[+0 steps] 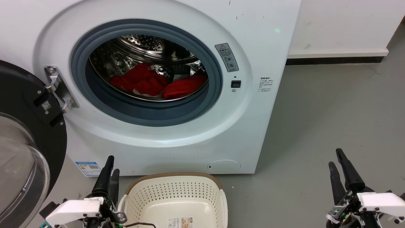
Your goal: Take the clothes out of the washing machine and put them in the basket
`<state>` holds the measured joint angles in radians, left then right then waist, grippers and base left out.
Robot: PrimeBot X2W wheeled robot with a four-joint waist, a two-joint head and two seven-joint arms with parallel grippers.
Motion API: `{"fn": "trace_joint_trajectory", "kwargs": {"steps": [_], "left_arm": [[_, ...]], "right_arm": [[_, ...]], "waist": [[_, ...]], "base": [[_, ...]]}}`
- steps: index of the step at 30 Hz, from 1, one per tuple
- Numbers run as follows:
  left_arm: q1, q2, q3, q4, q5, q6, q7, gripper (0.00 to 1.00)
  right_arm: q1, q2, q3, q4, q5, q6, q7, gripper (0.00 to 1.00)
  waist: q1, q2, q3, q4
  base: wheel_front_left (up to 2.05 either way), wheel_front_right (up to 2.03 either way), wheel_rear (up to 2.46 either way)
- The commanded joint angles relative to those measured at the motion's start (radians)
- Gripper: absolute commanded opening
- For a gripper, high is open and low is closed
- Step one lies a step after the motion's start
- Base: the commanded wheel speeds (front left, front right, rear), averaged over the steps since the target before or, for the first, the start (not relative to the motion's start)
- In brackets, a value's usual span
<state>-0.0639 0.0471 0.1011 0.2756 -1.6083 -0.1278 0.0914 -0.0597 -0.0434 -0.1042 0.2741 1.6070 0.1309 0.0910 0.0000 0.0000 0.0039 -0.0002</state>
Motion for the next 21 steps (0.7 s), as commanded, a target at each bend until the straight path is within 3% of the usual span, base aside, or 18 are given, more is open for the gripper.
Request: {"fn": "trace_joint_trajectory", "kwargs": {"steps": [1, 9, 17, 21], "left_arm": [[-0.010, 0.001, -0.006, -0.030, 0.010, -0.001, -0.017, 1.00], [0.004, 0.001, 0.013, -0.042, 0.061, -0.001, -0.055, 1.00], [0.007, 0.002, 0.068, -0.045, 0.167, -0.001, -0.089, 1.00], [0.006, 0.002, 0.109, -0.067, 0.268, -0.002, -0.109, 1.00]], "right_arm": [[-0.009, -0.003, 0.004, -0.027, -0.014, 0.000, -0.016, 1.00], [0.005, -0.004, -0.004, -0.044, -0.065, 0.000, -0.054, 1.00], [0.011, -0.004, -0.029, -0.042, -0.238, 0.000, -0.089, 1.00], [0.009, -0.005, -0.045, -0.081, -0.402, 0.000, -0.109, 1.00]], "waist": [[0.0000, 0.0000, 0.000, 0.000], [0.0000, 0.0000, 0.000, -0.002], [0.0000, 0.0000, -0.001, -0.004], [0.0000, 0.0000, 0.001, -0.005]], "base": [[0.00, 0.00, 0.00], [0.00, 0.00, 0.00], [0.00, 0.00, 0.00], [0.00, 0.00, 0.00]]}}
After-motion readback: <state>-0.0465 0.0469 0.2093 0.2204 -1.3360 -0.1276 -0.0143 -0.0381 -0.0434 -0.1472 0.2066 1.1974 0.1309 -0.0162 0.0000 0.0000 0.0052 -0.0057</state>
